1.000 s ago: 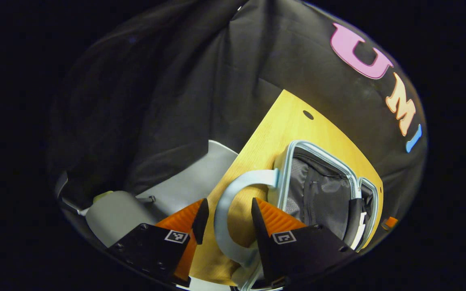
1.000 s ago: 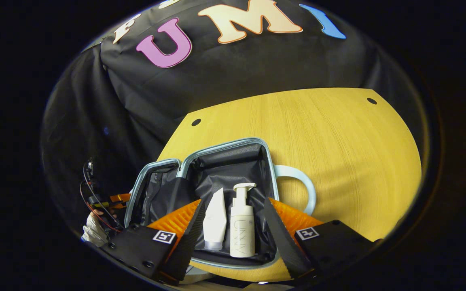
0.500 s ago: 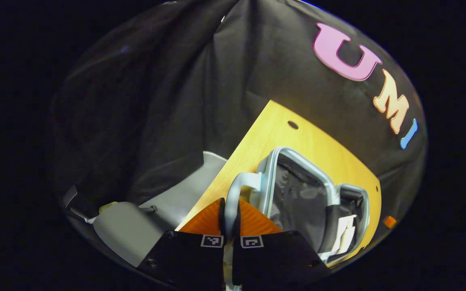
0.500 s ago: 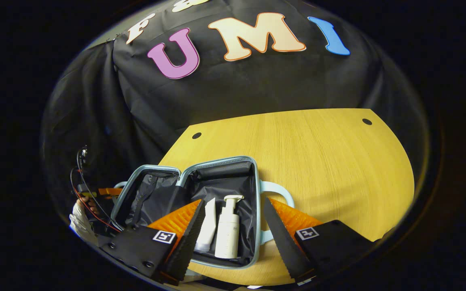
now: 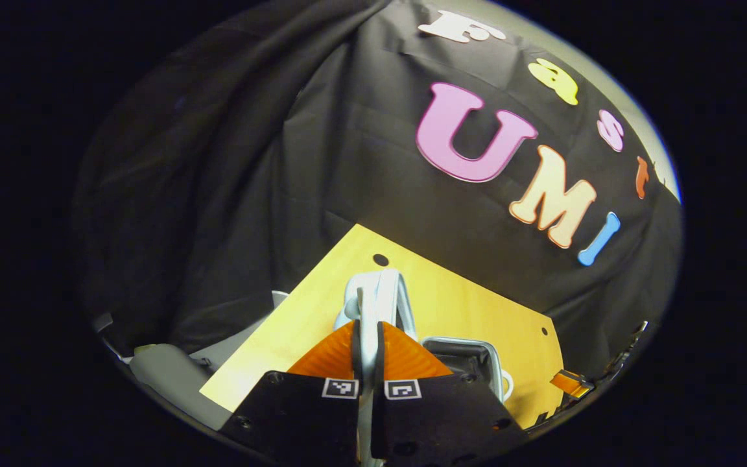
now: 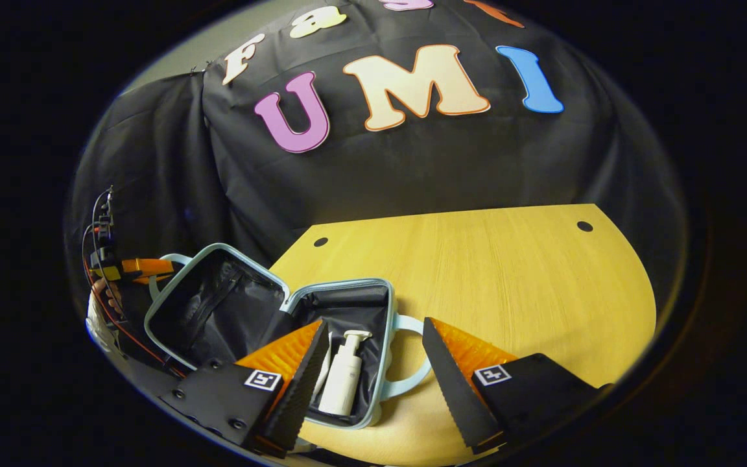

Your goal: First open the suitcase, pack the skin care products into it, and then close the suitcase.

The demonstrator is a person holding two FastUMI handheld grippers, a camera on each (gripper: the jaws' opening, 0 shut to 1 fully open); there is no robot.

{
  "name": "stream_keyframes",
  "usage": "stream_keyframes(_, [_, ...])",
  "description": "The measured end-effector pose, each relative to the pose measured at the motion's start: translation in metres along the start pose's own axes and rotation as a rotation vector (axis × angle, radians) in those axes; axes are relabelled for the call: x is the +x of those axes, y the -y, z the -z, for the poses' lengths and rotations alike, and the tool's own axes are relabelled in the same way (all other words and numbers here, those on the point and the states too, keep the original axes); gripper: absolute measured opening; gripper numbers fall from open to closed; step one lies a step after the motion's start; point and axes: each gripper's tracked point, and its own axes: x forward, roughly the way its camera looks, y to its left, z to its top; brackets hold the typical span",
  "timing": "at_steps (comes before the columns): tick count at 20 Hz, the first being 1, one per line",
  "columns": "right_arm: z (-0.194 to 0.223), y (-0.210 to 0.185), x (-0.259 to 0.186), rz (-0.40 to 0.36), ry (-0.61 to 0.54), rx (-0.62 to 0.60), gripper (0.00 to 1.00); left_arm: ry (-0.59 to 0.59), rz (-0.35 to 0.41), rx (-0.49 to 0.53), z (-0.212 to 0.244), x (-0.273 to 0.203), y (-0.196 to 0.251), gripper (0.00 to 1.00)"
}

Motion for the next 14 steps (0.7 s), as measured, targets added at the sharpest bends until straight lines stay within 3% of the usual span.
stream_keyframes(7, [-0.008, 0.054, -0.032, 0.014, 0.029, 0.047, 0.92, 0.002, 0.164, 0.062, 0.003, -0.005, 0.13, 0.0])
stream_keyframes(8, [-0.009, 0.061, -0.035, 0.017, 0.029, 0.057, 0.87, -0.005, 0.195, 0.062, 0.007, -0.003, 0.149, 0.0])
stream_keyframes(9, [-0.01, 0.067, -0.038, 0.021, 0.034, 0.065, 0.92, -0.022, 0.228, 0.073, 0.013, -0.003, 0.166, 0.01])
stream_keyframes(14, [-0.015, 0.098, -0.056, 0.051, 0.05, 0.09, 0.92, -0.084, 0.338, 0.077, 0.046, 0.012, 0.234, 0.01])
